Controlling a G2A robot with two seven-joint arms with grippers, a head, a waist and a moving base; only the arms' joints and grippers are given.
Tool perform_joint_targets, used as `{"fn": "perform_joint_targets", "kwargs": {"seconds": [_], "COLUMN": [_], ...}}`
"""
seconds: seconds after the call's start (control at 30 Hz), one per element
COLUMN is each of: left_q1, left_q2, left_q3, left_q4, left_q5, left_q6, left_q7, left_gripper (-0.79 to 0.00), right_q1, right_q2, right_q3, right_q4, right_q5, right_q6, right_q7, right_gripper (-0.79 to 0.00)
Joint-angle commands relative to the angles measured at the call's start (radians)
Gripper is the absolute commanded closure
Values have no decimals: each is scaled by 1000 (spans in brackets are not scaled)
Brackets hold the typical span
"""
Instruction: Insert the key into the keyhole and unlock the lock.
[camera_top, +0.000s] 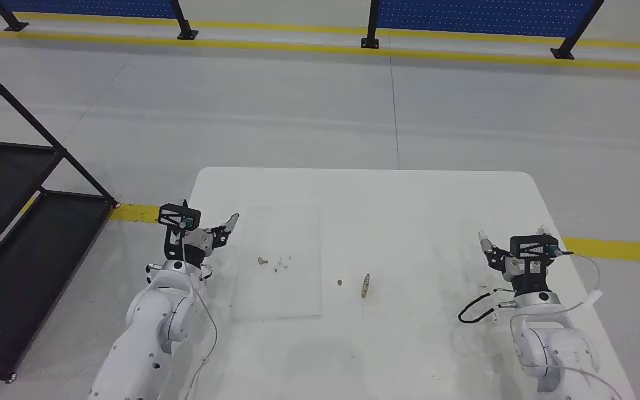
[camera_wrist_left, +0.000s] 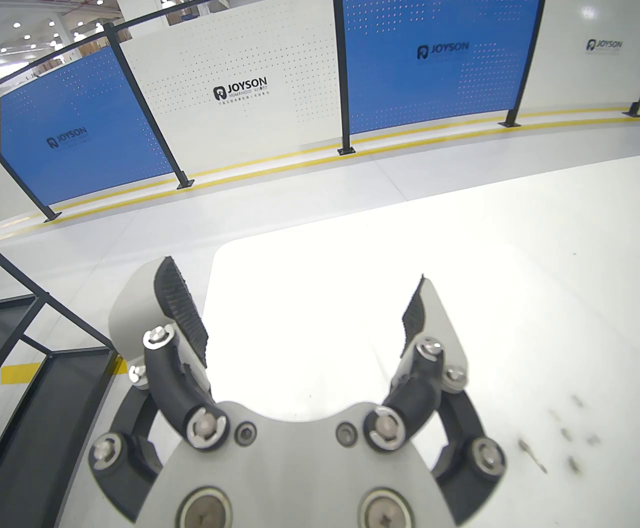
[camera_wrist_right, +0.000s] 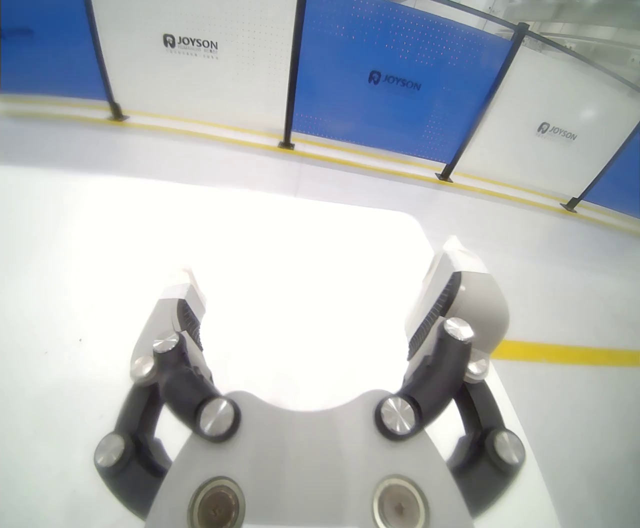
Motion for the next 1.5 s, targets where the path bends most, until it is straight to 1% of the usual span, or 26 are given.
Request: {"fn": "perform_joint_targets", "kwargs": {"seconds": [0.0, 0.1, 0.13, 0.2, 0.37, 0.47, 0.63, 0.7, 0.8, 0.83, 0.93, 1.0, 1.07, 1.13, 1.27, 1.37, 1.47], "left_q1": [0, -2, -8, -28, -51, -64, -105, -130, -151, -160, -198, -229, -261, -293, -352, -389, -403], "left_q2": [0, 0, -2, -3, 4, 11, 21, 23, 27, 27, 28, 31, 32, 34, 38, 39, 39], "left_q3": [0, -2, -6, -24, -75, -101, -132, -142, -127, -116, -100, -90, -78, -63, -14, 20, 44], "left_q4": [0, 0, -4, -36, -133, -184, -245, -258, -251, -249, -261, -267, -257, -246, -229, -218, -189], "left_q5": [0, -8, -33, -118, -185, -217, -307, -347, -327, -361, -446, -470, -509, -520, -480, -479, -505], "left_q6": [0, 3, 7, 3, -57, -104, -141, -130, -138, -132, -98, -72, -20, 32, 132, 194, 273], "left_q7": [0, -4, -19, -99, -320, -493, -776, -822, -889, -926, -1062, -1144, -1213, -1290, -1442, -1516, -1536], "left_gripper": [-785, -785, -785, -785, -785, -785, -785, -785, -785, -785, -785, -785, -785, -785, -785, -785, -785], "right_q1": [0, 0, 0, 0, 0, 0, 0, 0, 0, 0, 0, 0, 0, 0, 0, 0, 0], "right_q2": [0, 0, 0, 0, 0, 0, 0, 0, 0, 0, 0, 0, 0, 0, 0, 0, 0], "right_q3": [0, 0, 0, 0, 0, 0, 0, 0, 0, 0, 0, 0, 0, 0, 0, 0, 0], "right_q4": [0, 0, 0, 0, 0, 0, 0, 0, 0, 0, 0, 0, 0, 0, 0, 0, 0], "right_q5": [0, 0, 0, 0, 0, 0, 0, 0, 0, 0, 0, 0, 0, 0, 0, 0, 0], "right_q6": [0, 0, 0, 0, 0, 0, 0, 0, 0, 0, 0, 0, 0, 0, 0, 0, 0], "right_q7": [0, 0, 0, 0, 0, 0, 0, 0, 0, 0, 0, 0, 0, 0, 0, 0, 0], "right_gripper": [-784, -785, -785, -785, -785, -785, -785, -785, -785, -785, -785, -785, -785, -785, -785, -785, -785]}}
